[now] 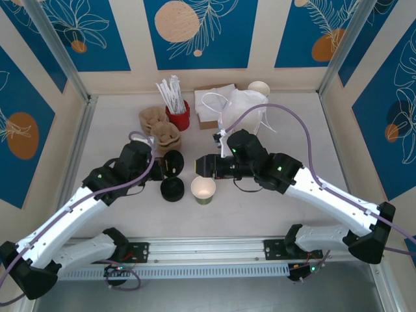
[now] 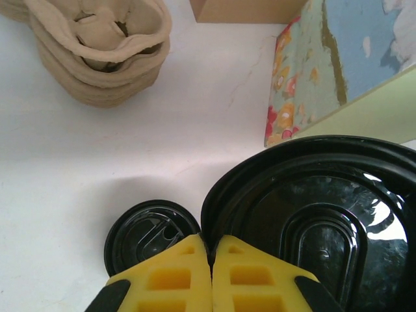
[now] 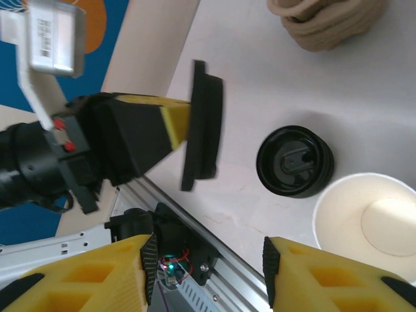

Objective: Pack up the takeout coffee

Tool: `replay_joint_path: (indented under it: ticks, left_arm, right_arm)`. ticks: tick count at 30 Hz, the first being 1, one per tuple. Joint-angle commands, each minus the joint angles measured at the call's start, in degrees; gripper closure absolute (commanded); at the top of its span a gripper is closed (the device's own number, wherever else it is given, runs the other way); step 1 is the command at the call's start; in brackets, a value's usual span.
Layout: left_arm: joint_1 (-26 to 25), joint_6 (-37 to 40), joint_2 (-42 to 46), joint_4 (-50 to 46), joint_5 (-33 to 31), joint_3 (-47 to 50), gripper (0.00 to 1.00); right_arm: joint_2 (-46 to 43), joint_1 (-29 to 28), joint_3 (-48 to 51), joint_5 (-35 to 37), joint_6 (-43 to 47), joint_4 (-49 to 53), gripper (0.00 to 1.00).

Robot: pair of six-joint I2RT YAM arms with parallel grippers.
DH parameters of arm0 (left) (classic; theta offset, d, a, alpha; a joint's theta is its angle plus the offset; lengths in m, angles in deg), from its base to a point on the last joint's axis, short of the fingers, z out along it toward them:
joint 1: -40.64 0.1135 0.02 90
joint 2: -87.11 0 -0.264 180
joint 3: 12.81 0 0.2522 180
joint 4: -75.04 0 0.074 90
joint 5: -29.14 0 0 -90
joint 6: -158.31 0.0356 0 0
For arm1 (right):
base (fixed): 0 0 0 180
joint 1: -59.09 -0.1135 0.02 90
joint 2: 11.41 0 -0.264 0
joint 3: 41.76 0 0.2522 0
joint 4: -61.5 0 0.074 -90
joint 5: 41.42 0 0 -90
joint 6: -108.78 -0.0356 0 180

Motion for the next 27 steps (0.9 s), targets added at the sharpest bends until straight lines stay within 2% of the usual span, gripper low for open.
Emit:
replay_joint_path:
  ticks: [1,8,27]
  left_arm:
    - [-2.3,1.3,-1.3,-1.2,-2.0,-2.4,0.94]
    - [-4.4,1.1,-3.3,-0.8,-1.6,-5.0,0.94]
    - [-7.1,1.1,-4.8,-0.6,-2.0,-7.2,0.94]
  right_arm:
    - [2.4,-0.6,-3.9,-0.3,2.1,3.2,0.48]
    - [7.4,-0.8,-9.0,1.4,2.3,7.0,0.47]
    - [12.1,-0.6,-12.5,4.4,2.7,10.0,0.51]
